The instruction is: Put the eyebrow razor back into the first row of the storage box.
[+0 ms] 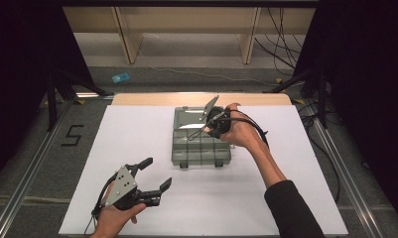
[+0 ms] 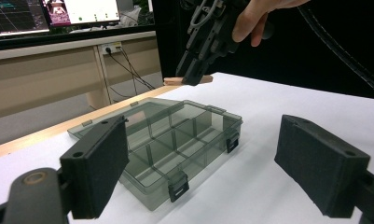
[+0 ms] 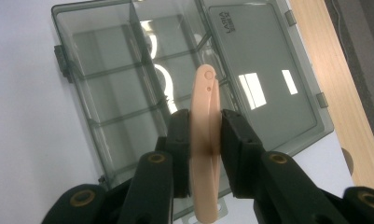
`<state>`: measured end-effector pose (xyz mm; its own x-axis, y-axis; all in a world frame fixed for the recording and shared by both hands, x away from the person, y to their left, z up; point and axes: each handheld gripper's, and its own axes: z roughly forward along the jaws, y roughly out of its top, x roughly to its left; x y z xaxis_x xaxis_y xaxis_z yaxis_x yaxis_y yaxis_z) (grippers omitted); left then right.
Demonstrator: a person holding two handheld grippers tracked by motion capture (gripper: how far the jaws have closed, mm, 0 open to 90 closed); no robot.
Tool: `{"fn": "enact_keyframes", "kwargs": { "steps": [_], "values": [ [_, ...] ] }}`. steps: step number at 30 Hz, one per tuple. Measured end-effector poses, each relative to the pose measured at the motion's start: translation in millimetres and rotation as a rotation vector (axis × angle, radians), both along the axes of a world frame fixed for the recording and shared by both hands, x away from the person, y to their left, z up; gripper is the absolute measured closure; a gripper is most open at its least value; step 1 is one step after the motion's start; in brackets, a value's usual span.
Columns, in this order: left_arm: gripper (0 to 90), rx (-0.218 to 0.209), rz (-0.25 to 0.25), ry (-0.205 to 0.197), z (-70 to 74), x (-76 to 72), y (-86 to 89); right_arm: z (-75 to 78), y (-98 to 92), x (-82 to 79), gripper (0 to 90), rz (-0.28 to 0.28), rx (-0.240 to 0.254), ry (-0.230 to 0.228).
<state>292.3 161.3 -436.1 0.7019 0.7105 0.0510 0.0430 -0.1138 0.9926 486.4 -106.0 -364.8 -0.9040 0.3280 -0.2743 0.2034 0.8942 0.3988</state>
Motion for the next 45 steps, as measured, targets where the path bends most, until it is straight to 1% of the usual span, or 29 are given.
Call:
{"fn": "enact_keyframes", "kwargs": {
  "steps": [3,6,13,17,19,20,22,26,27,33,35,37,40,42,45],
  "values": [
    [16.3,-0.001,0.0,-0.001,-0.1,0.2,0.1,-1.0,3.4,3.4,74.3,0.008,-0.004,-0.006],
    [16.3,0.003,-0.001,-0.006,0.4,0.3,0.5,-3.9,6.7,6.5,74.3,0.015,-0.015,0.002],
    [16.3,-0.003,-0.001,-0.004,0.3,0.3,0.6,-11.3,11.5,13.6,74.3,0.023,-0.026,0.0],
    [16.3,-0.004,0.0,-0.004,0.5,0.4,0.2,-14.5,12.3,17.5,74.3,0.034,-0.022,0.019],
    [16.3,-0.002,-0.003,-0.002,0.2,0.1,-0.7,-16.0,12.8,18.9,74.3,0.025,-0.026,0.017],
    [16.3,-0.003,-0.005,0.0,0.1,-0.2,-1.0,-16.3,13.0,19.4,74.3,0.025,-0.025,0.025],
    [16.3,-0.004,-0.005,0.001,0.2,-0.3,-0.9,-17.6,13.4,21.2,74.3,0.026,-0.028,0.021],
    [16.3,-0.007,0.0,-0.002,0.5,0.4,0.6,-19.9,13.7,23.5,74.3,0.026,-0.03,0.027],
    [16.3,-0.006,0.0,-0.003,0.6,0.4,0.7,-20.9,13.9,23.8,74.3,0.018,-0.032,0.03],
    [16.3,-0.004,-0.005,0.0,0.3,-0.5,-1.0,-26.8,15.5,27.4,74.3,0.017,-0.043,0.033],
    [16.3,-0.003,-0.003,-0.003,0.6,0.0,0.1,-28.1,15.7,29.2,74.3,0.024,-0.04,0.035],
    [16.3,-0.008,-0.001,-0.004,0.7,0.3,0.4,-29.7,16.0,30.4,74.3,0.019,-0.041,0.038],
    [16.3,-0.003,-0.003,-0.006,0.9,0.1,0.4,-32.3,16.2,32.1,74.3,0.016,-0.046,0.041],
    [16.3,-0.003,-0.004,-0.005,0.8,-0.1,0.0,-34.2,16.8,32.8,74.3,0.017,-0.056,0.03],
    [16.3,-0.001,-0.003,-0.005,0.7,0.0,0.3,-35.4,18.2,33.1,74.3,0.022,-0.054,0.036]
  ]
}}
